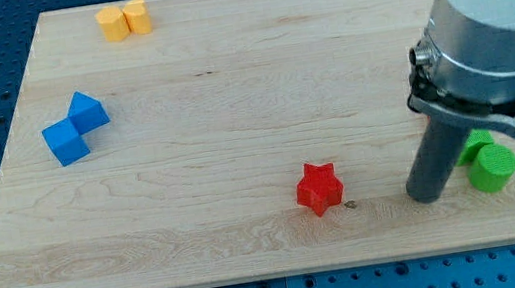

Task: Slide the red star towards the center

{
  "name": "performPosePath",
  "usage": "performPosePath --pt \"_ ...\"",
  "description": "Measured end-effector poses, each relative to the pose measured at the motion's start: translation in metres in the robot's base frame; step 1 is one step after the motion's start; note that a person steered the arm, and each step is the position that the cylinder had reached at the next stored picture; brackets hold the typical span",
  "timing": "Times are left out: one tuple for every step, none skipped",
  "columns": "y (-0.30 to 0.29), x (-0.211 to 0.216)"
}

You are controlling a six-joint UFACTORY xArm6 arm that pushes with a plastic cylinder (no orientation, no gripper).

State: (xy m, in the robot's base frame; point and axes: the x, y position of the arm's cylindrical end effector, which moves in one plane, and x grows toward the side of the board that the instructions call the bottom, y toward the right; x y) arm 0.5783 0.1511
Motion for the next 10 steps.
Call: performPosePath --pt "-0.008 0.025" --pt "-0.028 0.04" --pt "-0.059 0.04" --pt "-0.1 0.04" --pt "-0.125 0.033" --pt "-0.125 0.026" --pt "-0.125 0.023" --pt "-0.125 0.017" --pt "-0.119 0.008" --pt "-0.119 -0.001"
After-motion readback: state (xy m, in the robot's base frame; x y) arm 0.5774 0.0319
